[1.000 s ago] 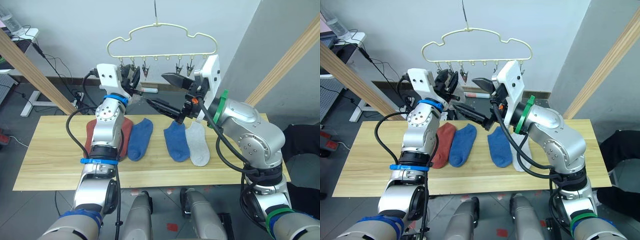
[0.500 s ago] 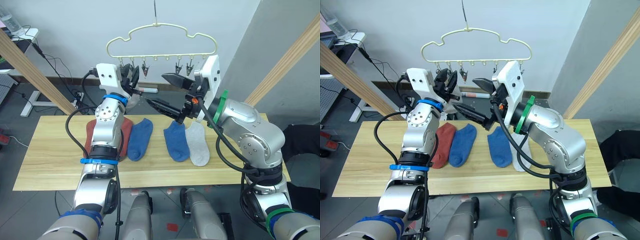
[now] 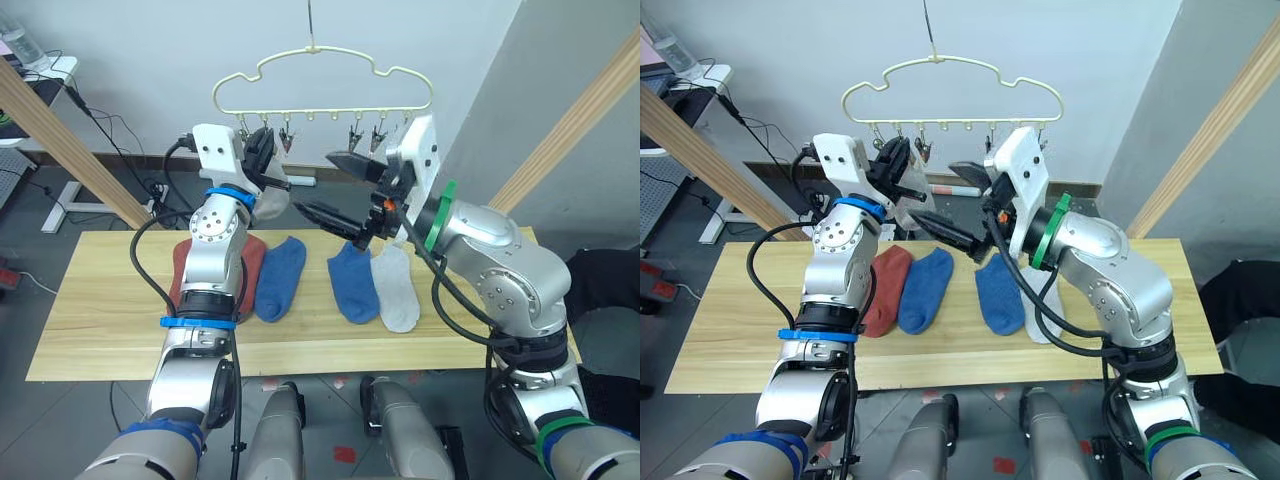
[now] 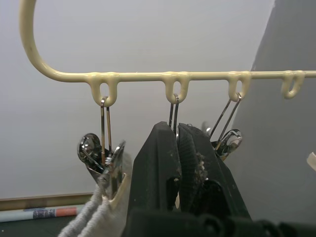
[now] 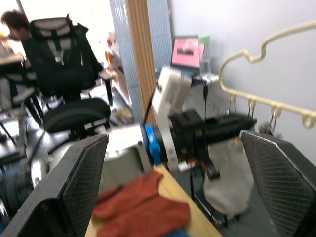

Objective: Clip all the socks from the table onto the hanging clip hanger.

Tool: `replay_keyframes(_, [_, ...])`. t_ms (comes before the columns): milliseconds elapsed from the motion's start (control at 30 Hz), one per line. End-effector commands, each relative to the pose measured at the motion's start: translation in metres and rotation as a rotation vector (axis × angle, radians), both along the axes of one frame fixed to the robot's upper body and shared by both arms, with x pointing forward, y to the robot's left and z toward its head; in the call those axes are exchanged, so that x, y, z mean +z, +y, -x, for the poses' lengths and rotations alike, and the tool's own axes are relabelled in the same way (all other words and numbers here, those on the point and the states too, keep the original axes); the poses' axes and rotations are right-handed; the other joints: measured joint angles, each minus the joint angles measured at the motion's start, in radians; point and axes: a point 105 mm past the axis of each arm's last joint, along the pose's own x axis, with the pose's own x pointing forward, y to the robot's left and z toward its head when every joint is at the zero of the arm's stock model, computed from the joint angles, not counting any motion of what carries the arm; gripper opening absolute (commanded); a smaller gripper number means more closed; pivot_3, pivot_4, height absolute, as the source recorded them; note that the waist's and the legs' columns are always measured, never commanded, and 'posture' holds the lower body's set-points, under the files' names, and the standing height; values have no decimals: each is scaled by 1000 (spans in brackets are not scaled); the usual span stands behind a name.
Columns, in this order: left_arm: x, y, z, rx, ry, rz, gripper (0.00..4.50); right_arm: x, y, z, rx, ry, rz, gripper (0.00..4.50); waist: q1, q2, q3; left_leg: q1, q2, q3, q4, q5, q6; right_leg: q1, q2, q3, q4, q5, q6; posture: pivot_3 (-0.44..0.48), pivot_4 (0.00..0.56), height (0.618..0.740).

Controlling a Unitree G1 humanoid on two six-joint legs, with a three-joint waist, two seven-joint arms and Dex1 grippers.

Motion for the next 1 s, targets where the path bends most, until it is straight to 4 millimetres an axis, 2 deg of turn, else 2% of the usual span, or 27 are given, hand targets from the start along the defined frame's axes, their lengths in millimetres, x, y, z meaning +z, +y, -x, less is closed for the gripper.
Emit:
replay_keyframes(33, [3,3,13,-110,121,-24,7,-55,-29,-24,-135,98,165,4500,0,0,0,0,0,0,0,0,0,0,0,0,0,0,0,-14,307,740])
replay_keyframes(167, [-15,12,35,-274,452,-29,7,-128,-81,-63,-347,235,418,4500,-8,0,0,1,0,1,0,0,0,0,0,1,1,0,0,-4,314,740])
replay_keyframes(233, [-16,13,44,-344,557,1,7,-143,-92,-72,-370,264,471,4500,-13,0,0,3,0,2,0,0,0,0,1,2,2,0,0,0,316,740])
replay_keyframes(367, [-11,20,51,-389,684,117,7,-154,-92,-81,-294,231,570,4500,-30,0,0,5,2,2,0,0,0,1,4,3,2,0,0,2,318,740])
replay_keyframes(500, [-5,10,69,-568,819,274,7,-164,-88,-96,-283,281,579,4500,-36,0,0,6,4,2,-1,0,0,1,6,3,2,0,0,2,320,740])
replay_keyframes(667, [0,10,71,-608,884,424,7,-175,-90,-109,-308,306,618,4500,-25,0,0,5,3,2,-1,0,0,1,5,3,1,0,0,8,321,740])
replay_keyframes(767, [2,6,75,-634,880,427,7,-189,-98,-114,-354,325,673,4500,-23,0,0,5,1,4,-1,0,0,1,2,4,1,0,0,19,325,740])
replay_keyframes(1000, [0,6,76,-604,880,406,7,-201,-98,-115,-350,354,709,4500,-22,0,0,6,1,3,-1,1,-2,2,1,4,2,0,0,24,328,740])
